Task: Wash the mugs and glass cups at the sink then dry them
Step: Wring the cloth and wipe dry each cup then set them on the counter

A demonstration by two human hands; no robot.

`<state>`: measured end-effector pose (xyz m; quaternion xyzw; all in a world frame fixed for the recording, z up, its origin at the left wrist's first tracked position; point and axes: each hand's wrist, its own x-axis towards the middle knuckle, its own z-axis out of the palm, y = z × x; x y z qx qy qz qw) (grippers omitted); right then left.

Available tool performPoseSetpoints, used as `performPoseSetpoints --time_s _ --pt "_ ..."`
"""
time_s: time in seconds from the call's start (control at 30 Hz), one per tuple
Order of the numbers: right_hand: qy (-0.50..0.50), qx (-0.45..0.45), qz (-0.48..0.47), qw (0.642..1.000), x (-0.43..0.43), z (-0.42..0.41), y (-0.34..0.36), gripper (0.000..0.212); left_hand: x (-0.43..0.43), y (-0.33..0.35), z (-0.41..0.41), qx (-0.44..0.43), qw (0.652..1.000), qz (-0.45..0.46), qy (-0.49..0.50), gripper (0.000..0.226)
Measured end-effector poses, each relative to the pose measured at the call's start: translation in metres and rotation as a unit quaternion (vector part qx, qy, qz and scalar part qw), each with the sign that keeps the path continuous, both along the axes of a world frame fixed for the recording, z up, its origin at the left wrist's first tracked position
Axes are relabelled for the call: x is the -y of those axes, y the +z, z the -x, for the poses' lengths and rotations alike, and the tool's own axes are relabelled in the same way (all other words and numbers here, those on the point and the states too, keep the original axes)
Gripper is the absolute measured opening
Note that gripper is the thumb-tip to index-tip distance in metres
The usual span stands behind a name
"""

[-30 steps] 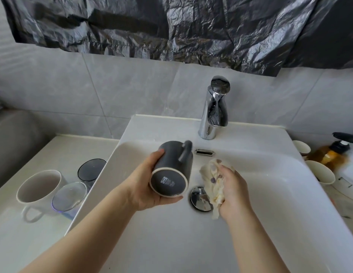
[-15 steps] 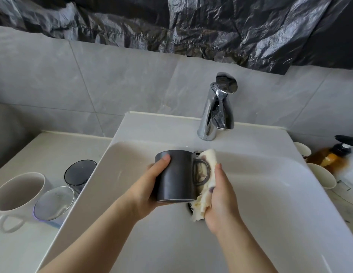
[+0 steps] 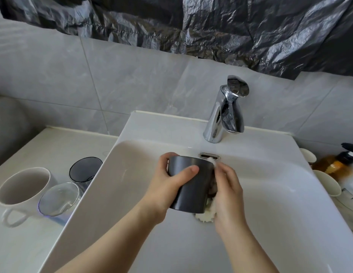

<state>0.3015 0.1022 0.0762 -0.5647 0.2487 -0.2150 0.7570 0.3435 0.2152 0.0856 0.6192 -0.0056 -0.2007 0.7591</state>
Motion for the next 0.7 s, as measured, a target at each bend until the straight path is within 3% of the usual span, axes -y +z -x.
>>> performPoseSetpoints --time_s 0.07,0.17,0.27,0.33,0.43,0.5,0.57,0.7 --pt "0.026 0.008 0.031 0.999 -0.002 0.001 0.000 0.023 0.002 -0.002 -0.001 -0.030 0.998 0.011 0.046 0.058" --pt "0.056 0.021 0.163 0.985 -0.011 0.004 -0.005 0.020 -0.002 -0.002 -0.006 -0.050 0.993 0.027 0.100 0.037" --pt "0.028 0.059 0.405 0.912 -0.012 0.001 -0.011 0.032 -0.012 0.002 -0.012 -0.026 0.997 0.001 0.072 0.048" --pt "0.029 0.023 0.488 0.872 -0.005 -0.006 -0.011 0.045 -0.017 0.004 -0.013 -0.013 0.999 -0.013 0.030 0.062" --pt "0.084 0.000 0.463 0.882 0.005 -0.012 -0.003 0.041 -0.021 0.006 -0.014 0.008 1.000 -0.017 0.016 0.078" --pt "0.128 -0.027 0.364 0.922 0.003 -0.013 -0.003 0.035 -0.021 0.005 -0.015 0.011 0.999 -0.010 0.039 0.076" --pt "0.141 -0.031 0.313 0.939 -0.002 -0.012 -0.007 0.037 -0.019 0.002 -0.014 0.000 0.998 -0.001 0.056 0.065" --pt "0.101 0.049 0.456 0.883 0.000 -0.006 -0.009 0.056 -0.016 -0.001 -0.010 -0.062 0.998 0.021 0.018 0.067"
